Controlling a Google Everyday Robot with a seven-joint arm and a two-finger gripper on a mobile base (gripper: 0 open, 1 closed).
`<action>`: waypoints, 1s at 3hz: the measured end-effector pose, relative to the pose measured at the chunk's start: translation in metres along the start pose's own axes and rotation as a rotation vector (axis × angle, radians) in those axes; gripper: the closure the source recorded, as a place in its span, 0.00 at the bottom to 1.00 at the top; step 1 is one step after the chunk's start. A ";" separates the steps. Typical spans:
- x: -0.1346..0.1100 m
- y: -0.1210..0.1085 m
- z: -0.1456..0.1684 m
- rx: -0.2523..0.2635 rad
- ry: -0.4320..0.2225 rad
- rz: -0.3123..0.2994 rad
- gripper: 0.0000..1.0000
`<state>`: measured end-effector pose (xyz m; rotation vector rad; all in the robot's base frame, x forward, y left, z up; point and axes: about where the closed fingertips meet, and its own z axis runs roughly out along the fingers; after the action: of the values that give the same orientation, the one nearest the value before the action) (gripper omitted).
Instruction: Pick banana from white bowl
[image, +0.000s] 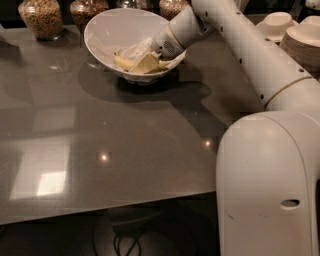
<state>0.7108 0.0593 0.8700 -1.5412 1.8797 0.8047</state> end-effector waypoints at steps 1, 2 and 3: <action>0.004 0.003 -0.012 0.024 0.015 -0.002 0.88; 0.000 0.010 -0.037 0.061 0.042 -0.011 1.00; -0.010 0.019 -0.064 0.087 0.090 -0.040 1.00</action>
Offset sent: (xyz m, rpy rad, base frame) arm -0.0227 -0.0543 0.0591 -0.0984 -0.0859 -0.0689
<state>0.6906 0.0205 0.9215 -1.5790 1.9158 0.6375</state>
